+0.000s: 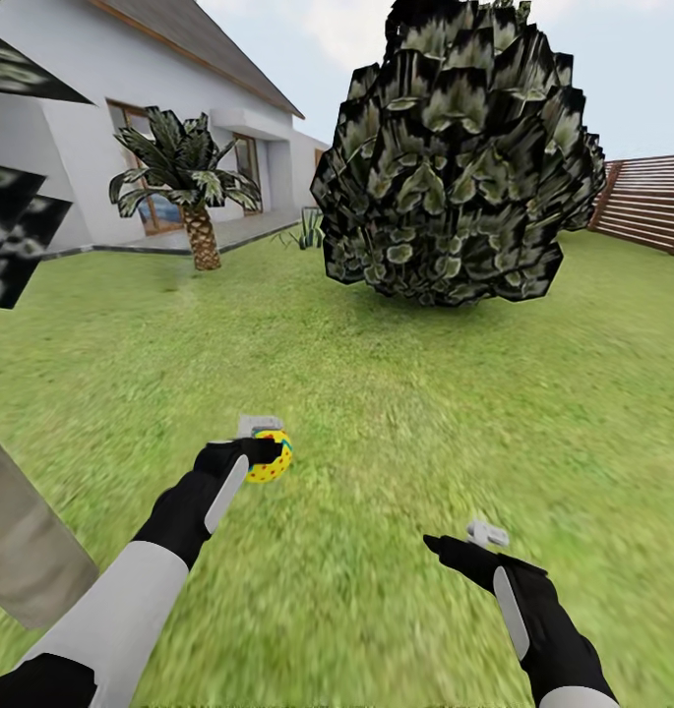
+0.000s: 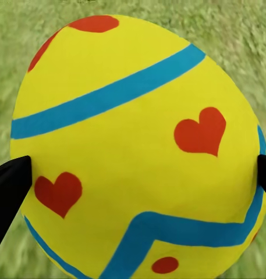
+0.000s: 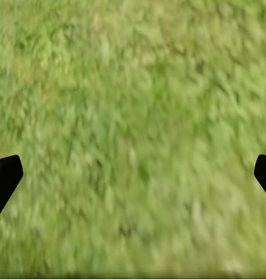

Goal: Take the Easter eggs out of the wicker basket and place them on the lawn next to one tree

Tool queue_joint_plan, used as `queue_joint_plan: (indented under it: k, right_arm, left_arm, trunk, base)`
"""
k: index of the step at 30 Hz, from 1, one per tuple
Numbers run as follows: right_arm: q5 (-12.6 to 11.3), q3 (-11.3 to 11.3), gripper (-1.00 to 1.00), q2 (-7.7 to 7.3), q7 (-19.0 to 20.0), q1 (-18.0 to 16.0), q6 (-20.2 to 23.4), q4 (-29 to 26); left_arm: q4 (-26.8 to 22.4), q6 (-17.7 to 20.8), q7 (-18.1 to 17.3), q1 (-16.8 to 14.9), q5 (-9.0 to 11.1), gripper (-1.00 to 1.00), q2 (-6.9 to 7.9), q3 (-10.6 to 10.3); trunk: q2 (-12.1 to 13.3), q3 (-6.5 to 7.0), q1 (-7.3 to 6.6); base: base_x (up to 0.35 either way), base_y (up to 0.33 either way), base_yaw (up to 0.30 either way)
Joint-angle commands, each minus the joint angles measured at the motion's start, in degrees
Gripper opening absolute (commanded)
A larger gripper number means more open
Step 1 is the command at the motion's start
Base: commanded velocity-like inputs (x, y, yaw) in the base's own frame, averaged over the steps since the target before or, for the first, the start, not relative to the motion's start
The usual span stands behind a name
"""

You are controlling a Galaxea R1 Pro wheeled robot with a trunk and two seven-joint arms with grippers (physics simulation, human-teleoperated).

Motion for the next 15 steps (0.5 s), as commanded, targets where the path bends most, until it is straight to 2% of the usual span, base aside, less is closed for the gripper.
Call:
queue_joint_plan:
  k: [1, 5, 15]
  right_arm:
    - [-0.42, -0.22, 1.0, 0.05, 0.12, -0.04, 0.04, -0.09]
    - [-0.42, -0.24, 1.0, -0.05, 0.11, 1.04, -2.74, -0.18]
    - [-0.42, -0.31, 1.0, -0.13, 0.19, 1.28, -3.03, -0.22]
  left_arm:
    - [-0.07, -0.13, 0.51, -0.03, 0.61, -1.0, 0.02, -0.15]
    - [-0.07, -0.76, 0.51, -0.03, 0.64, -1.0, 0.05, -0.17]
    - [-0.07, -0.75, 0.49, -0.03, 0.57, -1.0, 0.04, -0.17]
  trunk:
    - [-0.04, -0.28, 0.01]
    - [-0.1, -1.17, 0.11]
    - [-0.23, -3.39, 0.37]
  base:
    - [0.0, 0.0, 0.0]
    - [0.0, 0.0, 0.0]
    - [0.0, 0.0, 0.0]
